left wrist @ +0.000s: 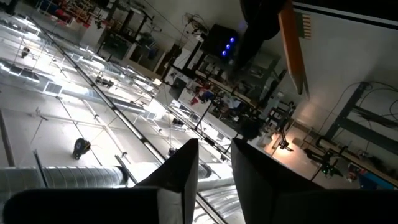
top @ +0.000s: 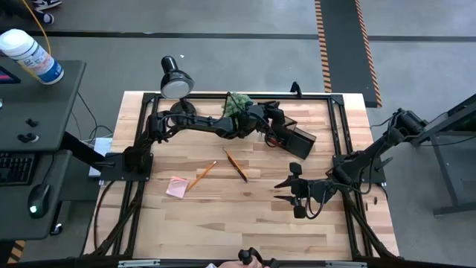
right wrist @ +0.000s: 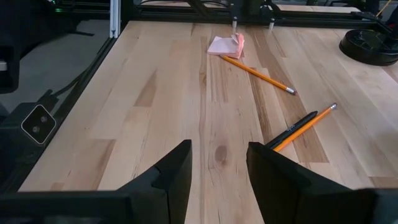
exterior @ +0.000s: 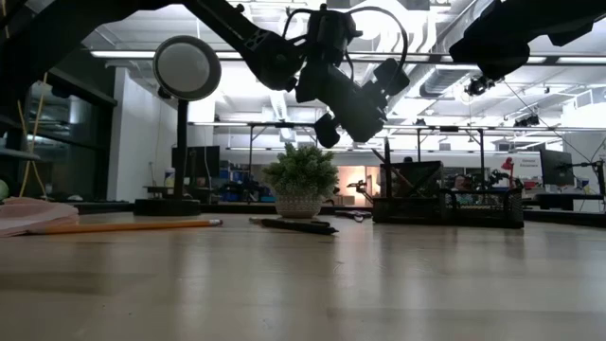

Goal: Pick and place office supplies into organizer
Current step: Put the left orange pencil into the black desk organizer

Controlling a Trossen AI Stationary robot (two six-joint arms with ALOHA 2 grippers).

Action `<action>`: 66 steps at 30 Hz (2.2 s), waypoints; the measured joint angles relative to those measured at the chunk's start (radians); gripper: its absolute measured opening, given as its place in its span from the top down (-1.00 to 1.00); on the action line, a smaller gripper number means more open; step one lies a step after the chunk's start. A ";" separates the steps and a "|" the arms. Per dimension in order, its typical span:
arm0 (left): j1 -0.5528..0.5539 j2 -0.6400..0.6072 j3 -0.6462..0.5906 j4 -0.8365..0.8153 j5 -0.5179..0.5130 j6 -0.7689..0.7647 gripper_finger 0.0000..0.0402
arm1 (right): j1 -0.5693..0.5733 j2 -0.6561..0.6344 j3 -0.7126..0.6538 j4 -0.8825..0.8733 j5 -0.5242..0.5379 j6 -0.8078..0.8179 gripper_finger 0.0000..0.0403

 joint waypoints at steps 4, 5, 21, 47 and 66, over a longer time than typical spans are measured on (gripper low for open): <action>0.000 0.000 0.000 0.001 0.000 0.000 0.57 | 0.000 0.000 0.000 0.000 0.000 0.000 0.28; 0.000 0.000 0.000 0.006 0.000 0.000 0.57 | 0.000 0.000 0.000 0.000 0.000 0.000 0.28; 0.000 -0.038 0.000 0.587 -0.380 -0.126 0.59 | 0.000 0.000 0.000 -0.002 -0.006 0.000 0.28; -0.340 -0.528 -0.442 -0.360 -0.510 -1.328 0.99 | -0.001 0.077 0.000 0.039 0.049 0.001 0.28; -0.497 -0.660 -0.467 -1.239 0.325 -2.268 0.99 | -0.226 0.363 0.000 0.490 -0.057 -0.046 0.28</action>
